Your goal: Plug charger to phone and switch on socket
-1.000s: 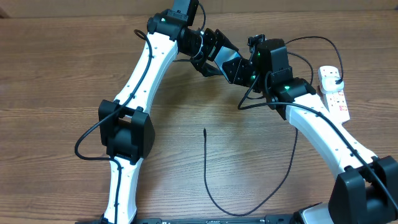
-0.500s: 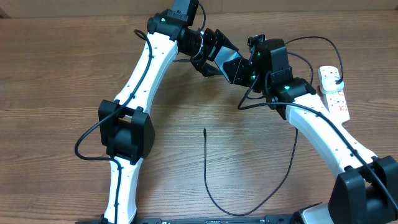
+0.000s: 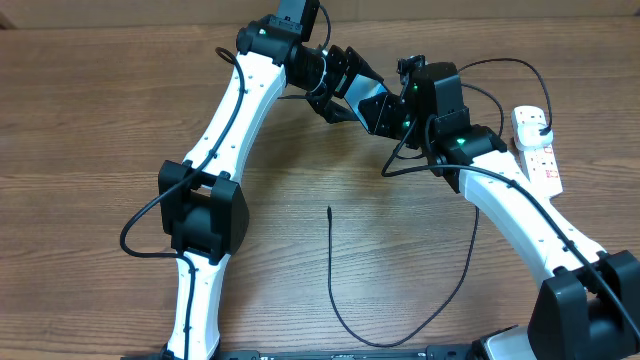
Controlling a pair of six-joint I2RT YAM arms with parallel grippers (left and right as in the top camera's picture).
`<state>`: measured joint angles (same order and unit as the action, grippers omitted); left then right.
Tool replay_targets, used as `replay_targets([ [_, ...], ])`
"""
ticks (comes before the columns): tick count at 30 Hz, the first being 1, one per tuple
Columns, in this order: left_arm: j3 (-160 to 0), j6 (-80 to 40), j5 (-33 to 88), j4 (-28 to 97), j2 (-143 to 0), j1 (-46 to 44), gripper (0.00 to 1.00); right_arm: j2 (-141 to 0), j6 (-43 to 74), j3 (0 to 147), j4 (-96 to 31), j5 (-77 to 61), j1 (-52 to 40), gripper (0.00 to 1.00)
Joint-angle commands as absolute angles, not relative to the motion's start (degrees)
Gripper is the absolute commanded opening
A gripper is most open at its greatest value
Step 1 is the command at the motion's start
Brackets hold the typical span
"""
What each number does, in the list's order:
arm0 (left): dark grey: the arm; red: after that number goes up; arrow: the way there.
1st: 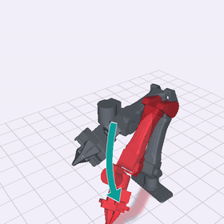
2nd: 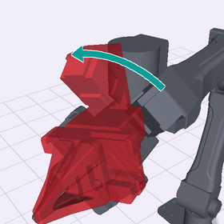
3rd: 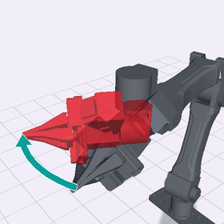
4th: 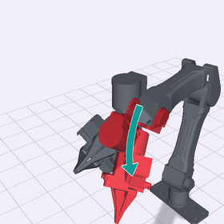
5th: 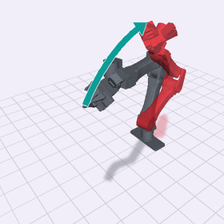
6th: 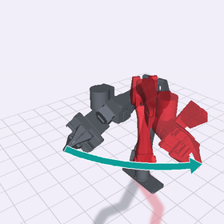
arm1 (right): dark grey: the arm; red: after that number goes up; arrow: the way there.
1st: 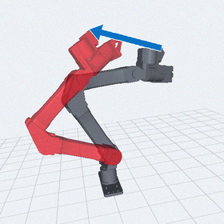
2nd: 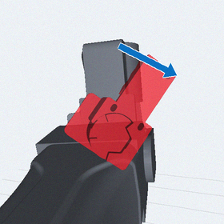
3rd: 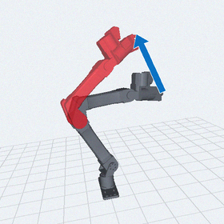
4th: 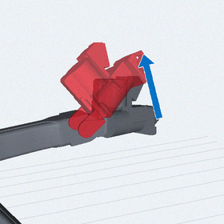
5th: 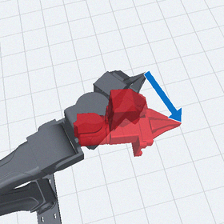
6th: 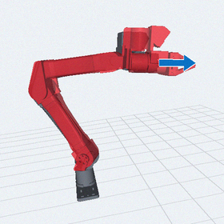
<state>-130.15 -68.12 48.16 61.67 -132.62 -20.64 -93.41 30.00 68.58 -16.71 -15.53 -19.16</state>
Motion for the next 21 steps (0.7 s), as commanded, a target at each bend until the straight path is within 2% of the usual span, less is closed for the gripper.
replay_targets([
  [1, -132.18, -68.82, 50.39, 61.45, -129.16, -21.52, 0.04, -93.58, 29.93, 70.08, -15.99, -14.98, -19.44, 0.18],
  [21, -132.18, -68.69, 44.03, 61.47, -126.74, -22.22, 0.04, -93.58, 30.15, 70.08, -16.62, -12.84, -19.44, 0.15],
])
